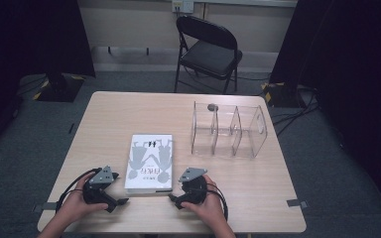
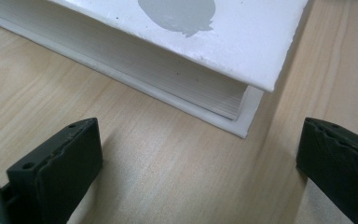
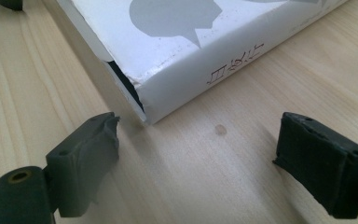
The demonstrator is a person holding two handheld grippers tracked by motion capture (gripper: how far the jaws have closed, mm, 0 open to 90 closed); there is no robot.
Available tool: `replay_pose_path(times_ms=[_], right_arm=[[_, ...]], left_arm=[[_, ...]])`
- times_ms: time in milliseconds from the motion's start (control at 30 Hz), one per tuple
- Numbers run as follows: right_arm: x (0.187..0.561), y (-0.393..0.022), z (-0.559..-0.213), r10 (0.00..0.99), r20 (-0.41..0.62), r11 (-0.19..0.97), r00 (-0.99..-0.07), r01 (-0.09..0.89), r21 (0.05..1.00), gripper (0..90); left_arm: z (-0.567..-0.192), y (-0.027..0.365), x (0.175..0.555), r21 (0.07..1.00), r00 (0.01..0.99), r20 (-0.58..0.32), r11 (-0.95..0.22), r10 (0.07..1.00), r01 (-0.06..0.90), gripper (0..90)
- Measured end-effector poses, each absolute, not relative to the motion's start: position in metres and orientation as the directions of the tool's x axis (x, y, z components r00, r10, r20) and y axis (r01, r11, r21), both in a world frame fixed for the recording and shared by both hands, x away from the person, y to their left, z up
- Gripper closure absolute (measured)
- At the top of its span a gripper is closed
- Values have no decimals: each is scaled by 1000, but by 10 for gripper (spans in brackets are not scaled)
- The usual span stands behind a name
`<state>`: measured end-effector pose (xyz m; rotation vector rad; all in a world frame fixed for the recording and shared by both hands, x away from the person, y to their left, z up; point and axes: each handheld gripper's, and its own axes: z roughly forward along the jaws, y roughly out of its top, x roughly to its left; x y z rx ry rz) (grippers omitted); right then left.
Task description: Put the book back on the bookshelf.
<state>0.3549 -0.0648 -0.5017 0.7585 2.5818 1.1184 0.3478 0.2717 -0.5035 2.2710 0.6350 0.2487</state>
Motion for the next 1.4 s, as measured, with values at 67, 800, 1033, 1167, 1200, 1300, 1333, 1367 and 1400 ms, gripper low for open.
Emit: replay_pose_path(times_ms=[67, 800, 1033, 1167, 1200, 1300, 1333, 1367, 1400], right_arm=[[354, -64, -502, 549, 1, 573, -836, 377, 728, 119], [355, -48, -500, 494, 0, 575, -869, 327, 750, 320], [351, -48, -500, 504, -1, 573, -864, 333, 749, 334], [350, -47, -500, 504, -3, 575, -864, 333, 748, 332], [350, -47, -500, 505, -2, 574, -863, 334, 748, 332], [350, -47, -500, 507, -1, 572, -862, 335, 749, 331], [350, -47, -500, 507, -2, 571, -862, 334, 750, 329], [350, -47, -500, 506, -3, 570, -863, 332, 751, 328], [350, -48, -501, 506, -3, 569, -863, 331, 753, 327]], left_arm=[[-503, 271, 348, 714, 855, -13, -594, 518, 370, 0], [-497, 254, 350, 740, 860, -18, -572, 510, 355, 373], [-494, 252, 351, 713, 852, -19, -590, 523, 378, 397], [-493, 251, 351, 710, 850, -16, -593, 526, 380, 406], [-493, 251, 351, 711, 849, -22, -589, 527, 384, 409], [-492, 251, 352, 706, 849, -24, -593, 527, 388, 411], [-492, 251, 353, 702, 851, -17, -600, 525, 384, 411], [-492, 251, 353, 701, 851, -18, -600, 525, 385, 412], [-491, 251, 353, 688, 854, -12, -615, 521, 385, 411]])
